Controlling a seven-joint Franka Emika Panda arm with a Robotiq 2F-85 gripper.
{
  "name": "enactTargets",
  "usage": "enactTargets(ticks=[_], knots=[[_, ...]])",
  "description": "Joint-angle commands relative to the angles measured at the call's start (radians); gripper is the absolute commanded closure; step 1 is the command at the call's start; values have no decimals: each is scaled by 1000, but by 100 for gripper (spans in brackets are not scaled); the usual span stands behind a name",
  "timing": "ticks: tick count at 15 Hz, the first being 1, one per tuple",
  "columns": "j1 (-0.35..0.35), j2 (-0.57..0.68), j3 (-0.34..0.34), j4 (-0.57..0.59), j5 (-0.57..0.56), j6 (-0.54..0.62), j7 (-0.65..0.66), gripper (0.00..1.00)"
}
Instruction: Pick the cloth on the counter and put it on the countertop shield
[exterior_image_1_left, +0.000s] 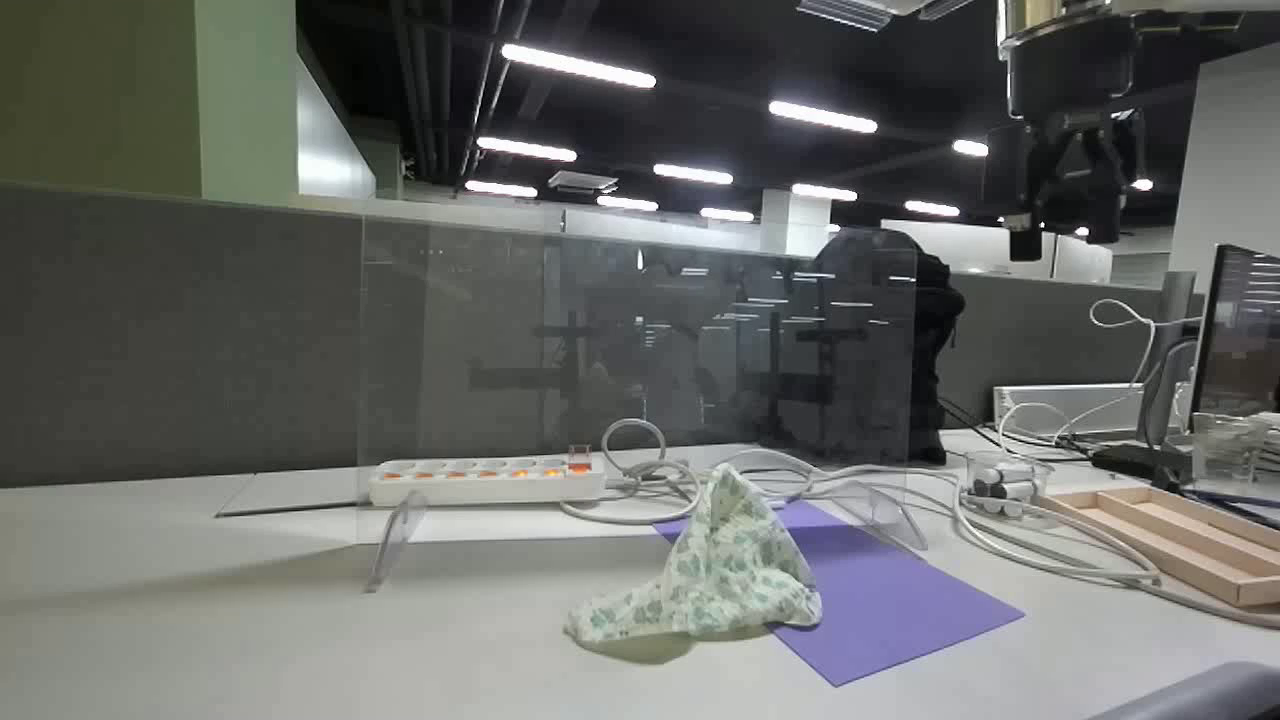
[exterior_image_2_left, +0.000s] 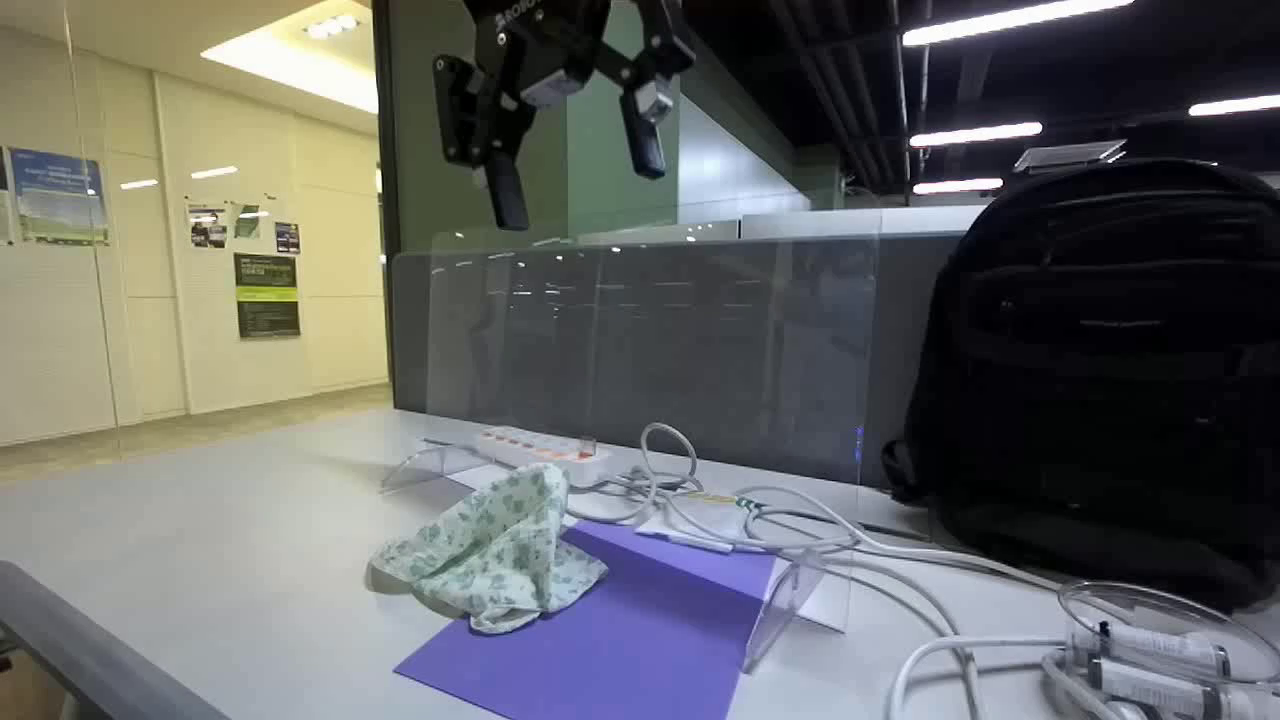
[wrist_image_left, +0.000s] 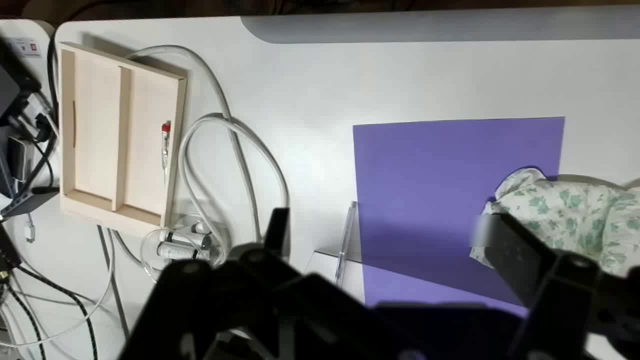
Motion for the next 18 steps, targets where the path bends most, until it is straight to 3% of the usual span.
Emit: enactTargets(ticks=[1,11,14,18], knots=[[9,-1,-7,2,-5,-4,4,0],[9,-1,-7,2,-5,-4,4,0],[17,49,33,16,42,14,122,0],[39,138,91,24,74,133,238,0]])
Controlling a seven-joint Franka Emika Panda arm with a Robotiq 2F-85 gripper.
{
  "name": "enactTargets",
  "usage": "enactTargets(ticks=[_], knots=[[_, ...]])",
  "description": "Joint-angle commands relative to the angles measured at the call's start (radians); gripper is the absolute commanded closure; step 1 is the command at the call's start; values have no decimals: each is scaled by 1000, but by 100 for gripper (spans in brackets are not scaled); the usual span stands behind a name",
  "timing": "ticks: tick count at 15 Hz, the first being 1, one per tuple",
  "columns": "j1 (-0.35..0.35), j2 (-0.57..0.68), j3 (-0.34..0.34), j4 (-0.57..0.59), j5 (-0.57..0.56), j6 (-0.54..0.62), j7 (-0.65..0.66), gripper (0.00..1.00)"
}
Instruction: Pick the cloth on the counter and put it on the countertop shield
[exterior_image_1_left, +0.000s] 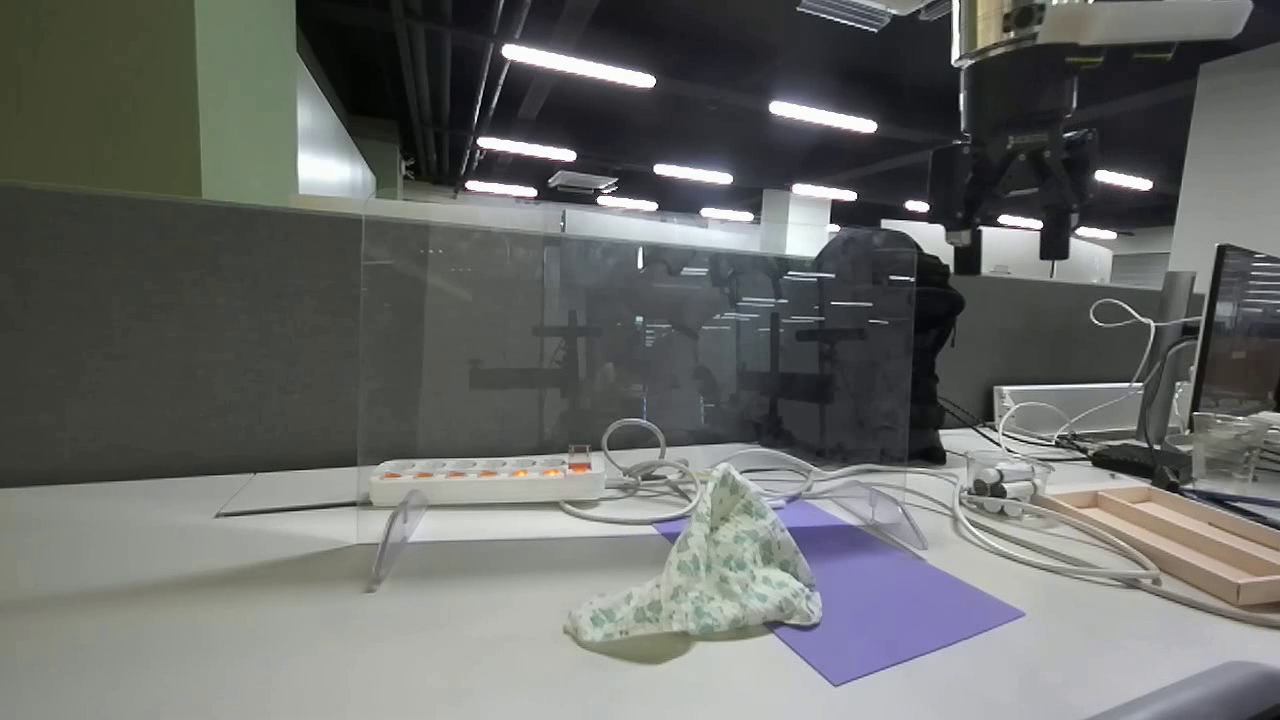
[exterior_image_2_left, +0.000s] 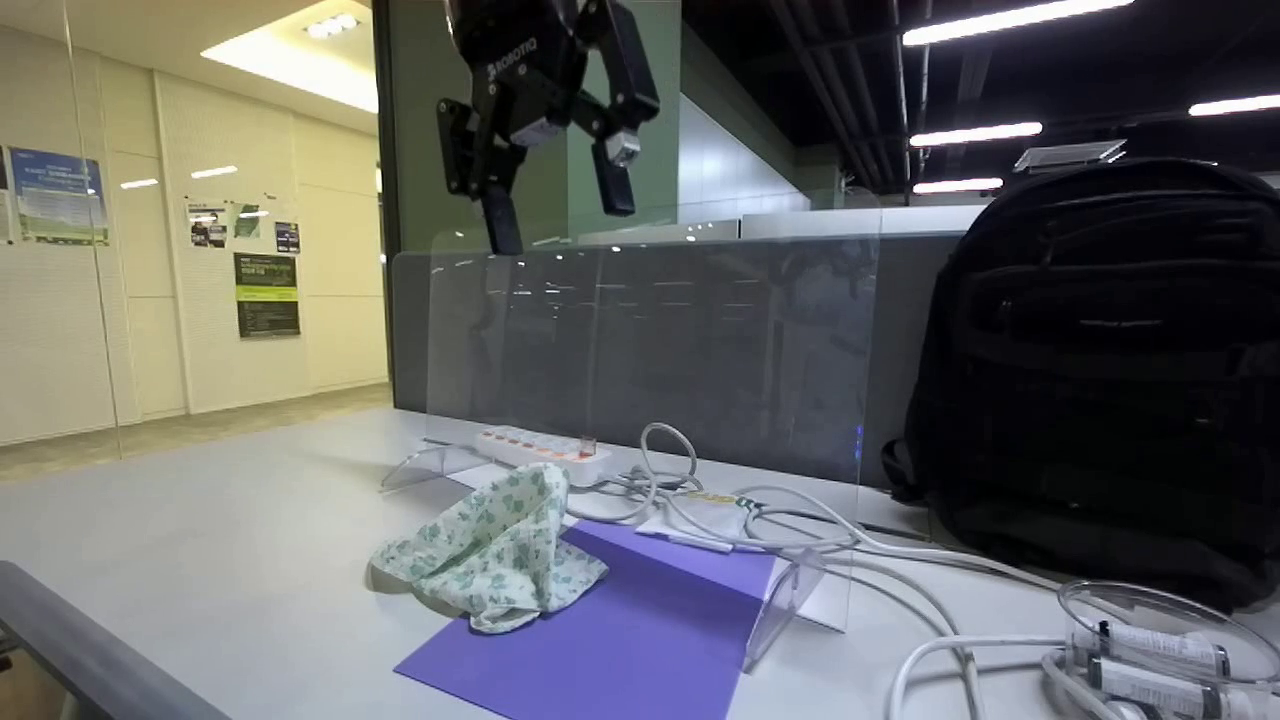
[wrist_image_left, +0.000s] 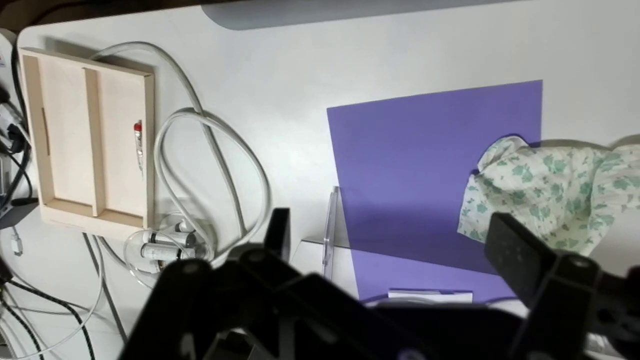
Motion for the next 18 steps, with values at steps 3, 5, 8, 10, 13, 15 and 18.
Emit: enactTargets(ticks=[3,5,8,10,13,15,18], knots=[[26,169,92,31,20,206,204,0],[32,234,128,37,19,289,265,0],[49,330,165,52,26,373,321,0],[62,402,185,73,21,402,358,0],[101,474,181,105,54,419,362,0],[111,446,164,70,44,423,330,0],[119,474,161,91,53,424,330,0]])
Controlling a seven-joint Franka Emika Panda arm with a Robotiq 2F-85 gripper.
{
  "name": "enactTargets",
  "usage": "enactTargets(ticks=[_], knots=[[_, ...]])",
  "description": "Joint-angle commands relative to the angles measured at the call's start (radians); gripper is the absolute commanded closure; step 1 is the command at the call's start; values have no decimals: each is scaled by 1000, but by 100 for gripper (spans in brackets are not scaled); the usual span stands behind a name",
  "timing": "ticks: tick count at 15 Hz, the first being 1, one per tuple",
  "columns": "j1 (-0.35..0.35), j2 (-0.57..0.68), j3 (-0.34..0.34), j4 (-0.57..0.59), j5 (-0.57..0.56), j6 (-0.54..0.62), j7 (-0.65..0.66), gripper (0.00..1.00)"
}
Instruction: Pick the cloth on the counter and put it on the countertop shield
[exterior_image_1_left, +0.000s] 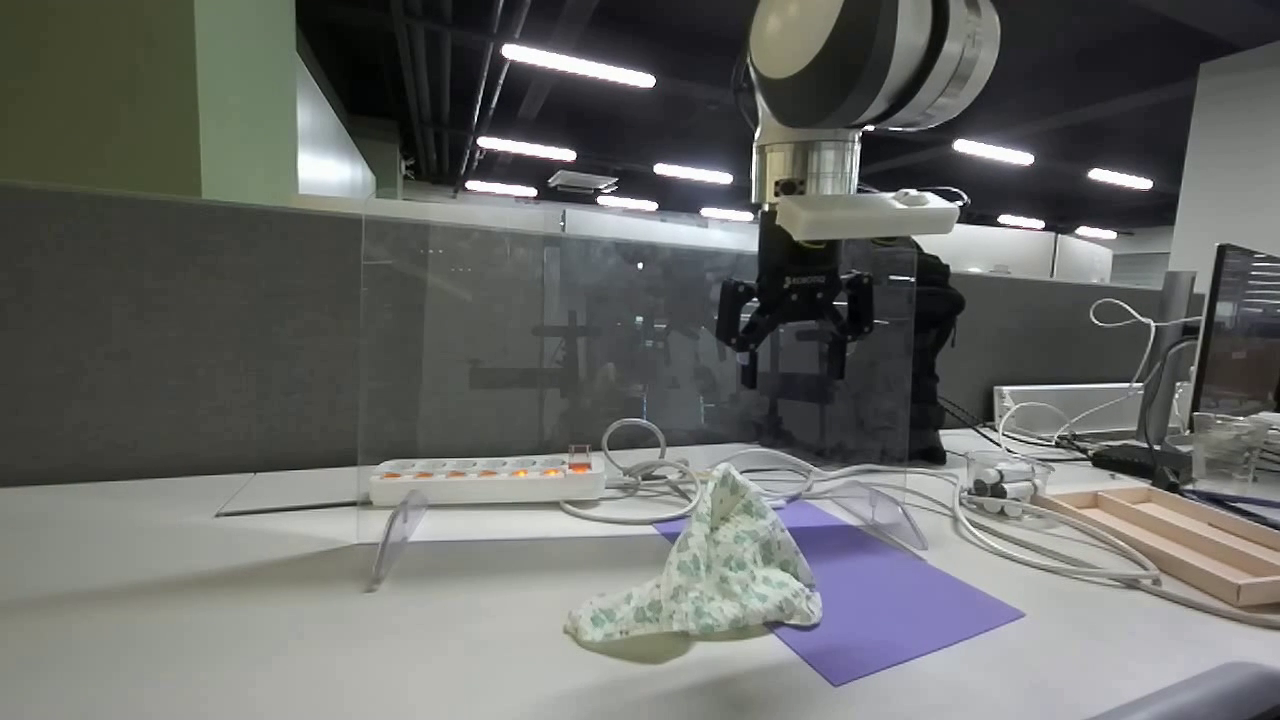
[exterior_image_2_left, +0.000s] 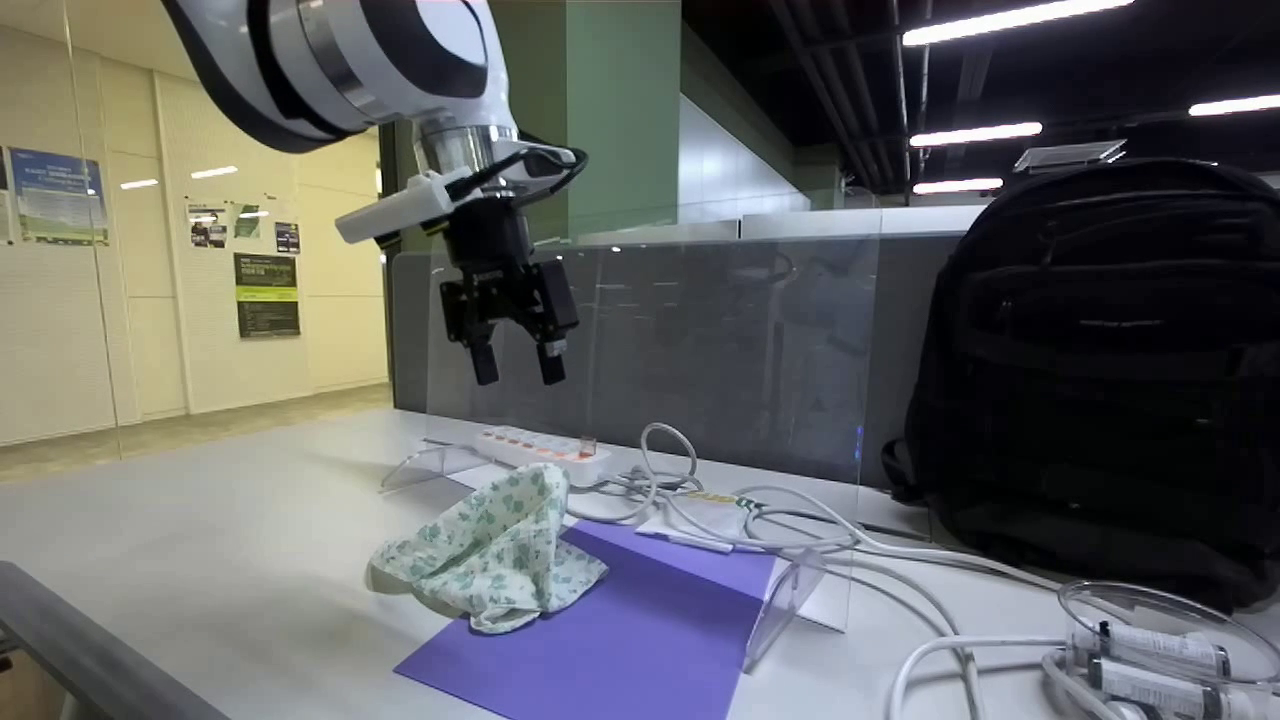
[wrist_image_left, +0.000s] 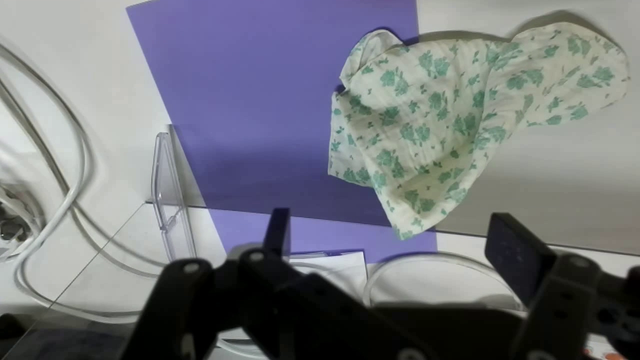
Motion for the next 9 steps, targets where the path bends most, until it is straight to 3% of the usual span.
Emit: enactTargets(ticks=[1,9], knots=[[25,-1,-27,2,-3,-4,1,0],[61,172,-26,59,-49,198,58,0]])
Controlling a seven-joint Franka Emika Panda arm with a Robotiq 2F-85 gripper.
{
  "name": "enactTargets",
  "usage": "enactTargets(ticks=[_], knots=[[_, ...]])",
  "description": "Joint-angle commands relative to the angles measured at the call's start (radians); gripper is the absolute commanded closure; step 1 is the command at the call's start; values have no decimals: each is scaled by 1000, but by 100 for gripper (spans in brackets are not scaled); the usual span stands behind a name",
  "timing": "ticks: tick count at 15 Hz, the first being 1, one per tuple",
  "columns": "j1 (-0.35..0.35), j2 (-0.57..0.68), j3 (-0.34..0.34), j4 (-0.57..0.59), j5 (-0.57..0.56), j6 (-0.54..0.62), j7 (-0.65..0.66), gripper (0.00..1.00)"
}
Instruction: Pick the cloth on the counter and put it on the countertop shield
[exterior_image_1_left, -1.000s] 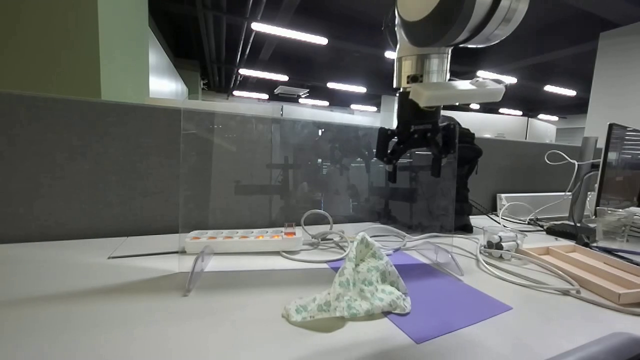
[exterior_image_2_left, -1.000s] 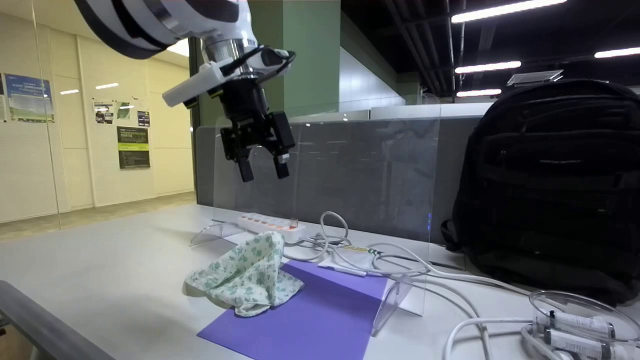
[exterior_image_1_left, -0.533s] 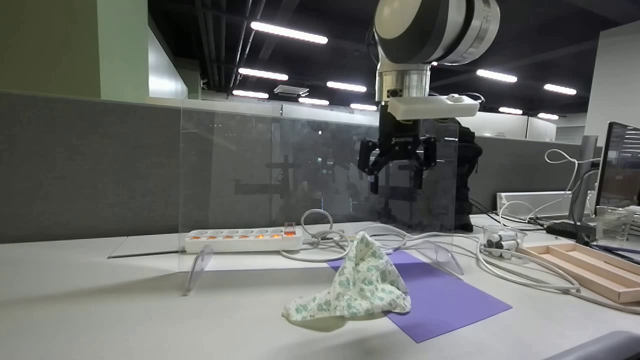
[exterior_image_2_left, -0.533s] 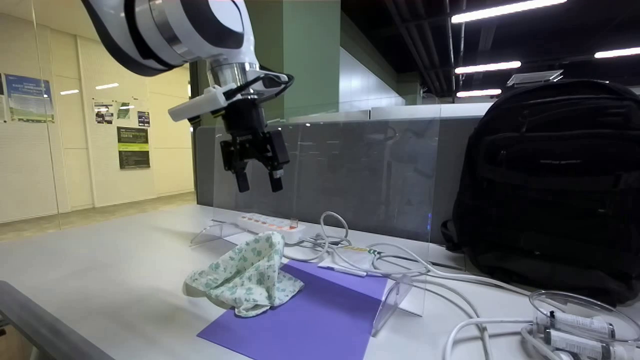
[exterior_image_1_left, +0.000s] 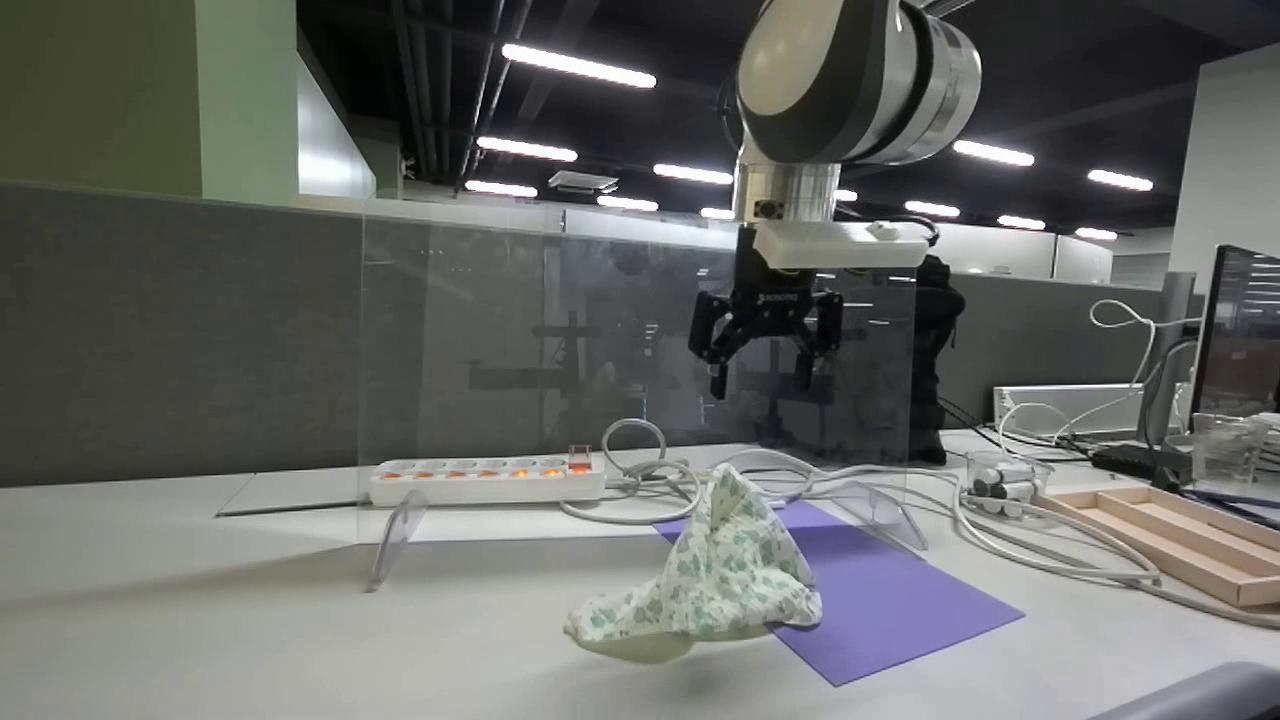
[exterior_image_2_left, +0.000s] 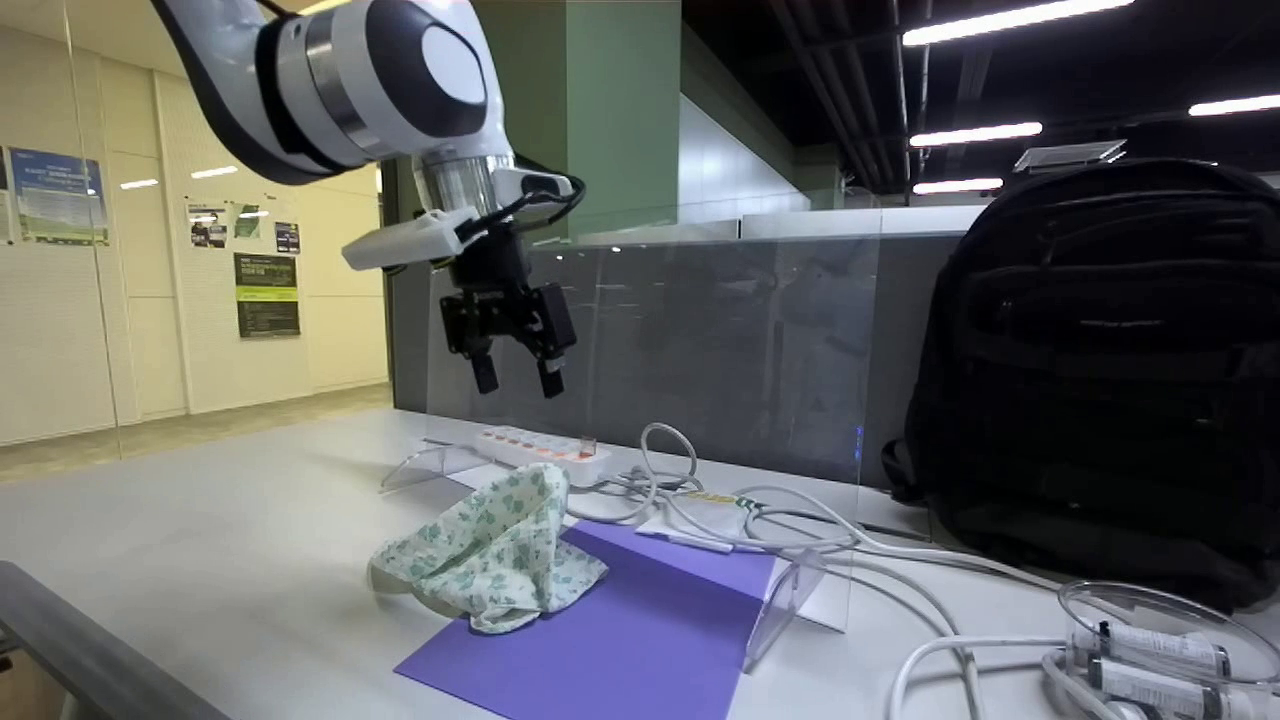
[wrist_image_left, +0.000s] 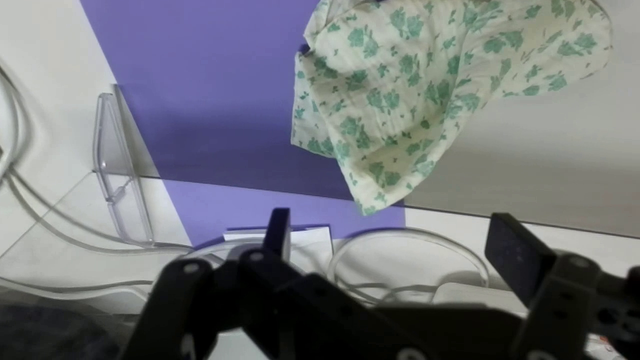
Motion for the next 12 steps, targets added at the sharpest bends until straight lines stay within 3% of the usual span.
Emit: enactTargets(ticks=[1,12], knots=[[43,117,-21,59,-28,65,47,0],[201,307,-93,136,68,94,26,0]])
